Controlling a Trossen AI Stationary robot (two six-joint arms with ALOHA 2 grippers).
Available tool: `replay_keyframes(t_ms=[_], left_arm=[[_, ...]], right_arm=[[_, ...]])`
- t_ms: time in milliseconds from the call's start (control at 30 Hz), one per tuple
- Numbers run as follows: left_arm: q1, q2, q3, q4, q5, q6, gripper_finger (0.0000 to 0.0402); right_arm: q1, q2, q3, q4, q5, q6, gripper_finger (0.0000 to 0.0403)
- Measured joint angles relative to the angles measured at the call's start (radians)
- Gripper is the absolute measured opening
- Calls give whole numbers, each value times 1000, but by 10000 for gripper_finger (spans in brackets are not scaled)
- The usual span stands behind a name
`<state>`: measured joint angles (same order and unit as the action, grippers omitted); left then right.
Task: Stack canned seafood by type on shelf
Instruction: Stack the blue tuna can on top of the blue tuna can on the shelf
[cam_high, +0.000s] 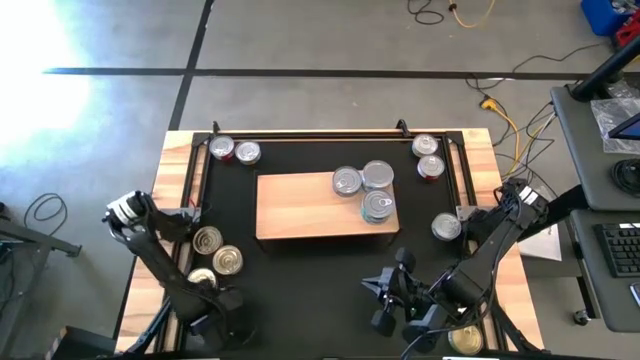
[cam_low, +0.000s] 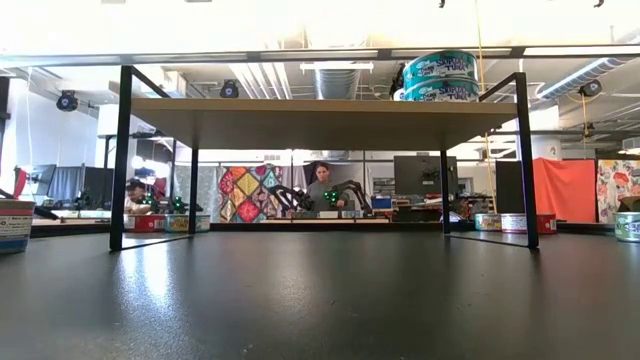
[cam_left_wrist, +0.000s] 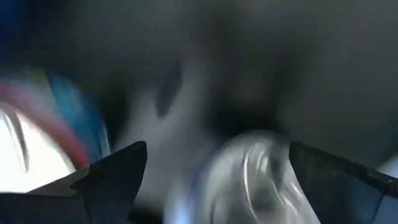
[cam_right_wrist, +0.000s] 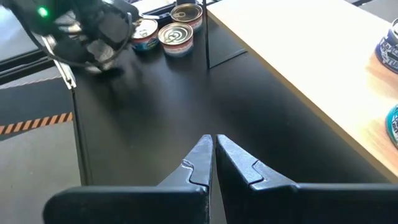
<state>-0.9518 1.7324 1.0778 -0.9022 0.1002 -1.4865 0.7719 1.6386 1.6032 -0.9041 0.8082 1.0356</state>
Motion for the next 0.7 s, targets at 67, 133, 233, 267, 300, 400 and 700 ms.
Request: replay_keyframes(t_ms=[67,133,233,267,300,400,700], left_arm=[[53,29,35,1,-96,58,377],[117,59,86,7,-166,146,377],[197,106,178,1,-261,290,377],[217,116,218,-2,-288,334,377],[232,122,253,-8,-311,372,377],[248,133,332,-80,-356,432,377],[153,120,456,-340,-352,411,377]], right_arm=[[0,0,0,1,0,1,12],[0,0,0,2,0,3,12],[0,0,1,3,-1,13,12],[0,0,3,4,-4,15,12],[0,0,6,5,-6,16,12],[6,0,7,4,-12,46,12],[23,0,4,4,-14,92,12]])
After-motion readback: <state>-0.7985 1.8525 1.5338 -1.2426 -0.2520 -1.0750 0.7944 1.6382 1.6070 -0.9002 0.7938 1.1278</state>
